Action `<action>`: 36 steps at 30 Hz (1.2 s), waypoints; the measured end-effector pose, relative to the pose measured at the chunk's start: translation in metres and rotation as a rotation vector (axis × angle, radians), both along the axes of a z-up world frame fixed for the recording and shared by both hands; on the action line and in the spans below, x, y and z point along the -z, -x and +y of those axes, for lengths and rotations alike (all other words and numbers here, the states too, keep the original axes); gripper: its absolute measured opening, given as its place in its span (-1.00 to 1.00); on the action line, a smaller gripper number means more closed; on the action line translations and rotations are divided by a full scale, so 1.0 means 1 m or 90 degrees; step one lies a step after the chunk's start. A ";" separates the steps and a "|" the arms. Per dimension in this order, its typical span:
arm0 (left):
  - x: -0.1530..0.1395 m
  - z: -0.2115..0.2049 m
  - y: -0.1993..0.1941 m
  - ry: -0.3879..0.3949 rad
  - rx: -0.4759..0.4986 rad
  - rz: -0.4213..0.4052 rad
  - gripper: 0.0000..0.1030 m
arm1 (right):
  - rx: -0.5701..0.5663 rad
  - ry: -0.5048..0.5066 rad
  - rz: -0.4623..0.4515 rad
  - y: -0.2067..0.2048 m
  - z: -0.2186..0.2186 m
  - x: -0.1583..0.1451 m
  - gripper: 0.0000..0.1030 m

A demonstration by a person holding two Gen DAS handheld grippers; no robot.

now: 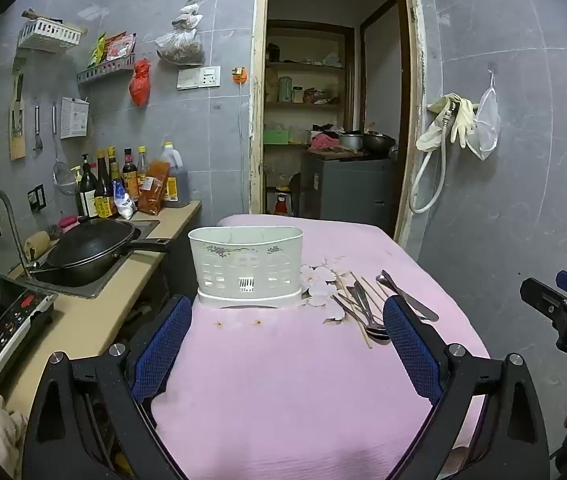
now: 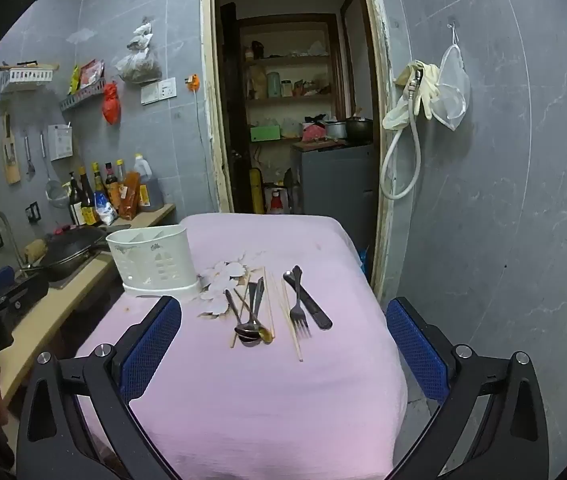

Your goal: Organize utensils

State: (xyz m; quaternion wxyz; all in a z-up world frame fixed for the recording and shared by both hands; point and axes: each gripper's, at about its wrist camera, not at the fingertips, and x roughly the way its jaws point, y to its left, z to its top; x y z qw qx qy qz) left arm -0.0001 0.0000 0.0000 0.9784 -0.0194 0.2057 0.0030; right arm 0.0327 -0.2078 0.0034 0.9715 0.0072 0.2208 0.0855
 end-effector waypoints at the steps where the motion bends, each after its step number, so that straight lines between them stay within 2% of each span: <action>1: 0.000 0.000 0.000 -0.001 0.000 0.000 0.82 | 0.001 0.000 0.004 0.000 0.000 0.000 1.00; 36: 0.001 0.009 -0.007 0.003 -0.018 0.008 0.82 | -0.006 0.001 0.023 -0.005 0.009 0.009 1.00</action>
